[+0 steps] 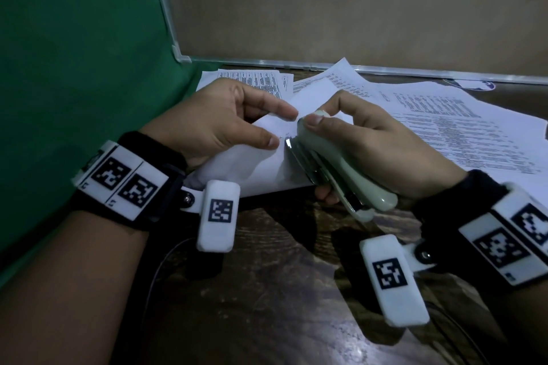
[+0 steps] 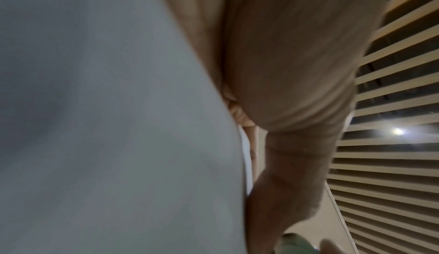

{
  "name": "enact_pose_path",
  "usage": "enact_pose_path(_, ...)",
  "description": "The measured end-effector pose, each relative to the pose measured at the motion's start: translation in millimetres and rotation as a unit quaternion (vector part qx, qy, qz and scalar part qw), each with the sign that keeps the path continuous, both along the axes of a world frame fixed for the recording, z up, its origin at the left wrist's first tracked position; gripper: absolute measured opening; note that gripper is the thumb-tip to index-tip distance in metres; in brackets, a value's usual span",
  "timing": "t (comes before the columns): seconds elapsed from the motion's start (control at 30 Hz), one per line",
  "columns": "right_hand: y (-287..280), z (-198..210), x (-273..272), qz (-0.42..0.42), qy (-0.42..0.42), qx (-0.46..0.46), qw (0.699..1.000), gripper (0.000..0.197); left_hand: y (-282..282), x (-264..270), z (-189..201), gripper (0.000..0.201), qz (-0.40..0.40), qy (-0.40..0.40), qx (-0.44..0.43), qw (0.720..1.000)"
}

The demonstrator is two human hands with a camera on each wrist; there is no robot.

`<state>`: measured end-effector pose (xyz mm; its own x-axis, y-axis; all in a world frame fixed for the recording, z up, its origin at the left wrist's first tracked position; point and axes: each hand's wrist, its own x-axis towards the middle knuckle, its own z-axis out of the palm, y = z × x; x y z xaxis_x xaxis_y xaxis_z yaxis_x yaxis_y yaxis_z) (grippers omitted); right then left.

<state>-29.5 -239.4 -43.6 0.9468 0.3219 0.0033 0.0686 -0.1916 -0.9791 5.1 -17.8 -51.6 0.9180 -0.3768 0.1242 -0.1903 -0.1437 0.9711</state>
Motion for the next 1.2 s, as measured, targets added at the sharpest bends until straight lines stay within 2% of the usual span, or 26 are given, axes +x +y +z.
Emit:
enact_pose_path(0.27,0,-4,2,-0.011,0.011,0.020,1.000,0.030,-2,2,-3,0.046,-0.012,-0.009,0.007,1.000)
enact_pose_path(0.6,-2,-10,7,-0.001,-0.066,0.051,0.997,0.031,0,1,1,0.049,-0.009,0.013,-0.030,0.999)
enact_pose_path(0.67,0,-10,6,0.014,-0.065,0.077,0.995,0.033,1,2,1,0.047,-0.008,0.016,-0.039,0.999)
enact_pose_path(0.8,2,-4,4,0.028,-0.035,0.209,0.977,0.017,5,5,-3,0.042,0.024,-0.001,0.024,0.999)
enact_pose_path(0.87,-3,3,5,0.019,-0.039,0.232,0.972,0.015,6,5,-2,0.043,0.028,-0.005,0.020,0.999)
enact_pose_path(1.0,-11,2,6,0.010,-0.046,0.166,0.985,0.020,7,3,3,0.047,0.023,-0.019,-0.013,0.999)
enact_pose_path(1.2,-3,-6,5,0.024,-0.072,0.054,0.996,0.028,4,-1,3,0.037,0.039,-0.014,-0.024,0.999)
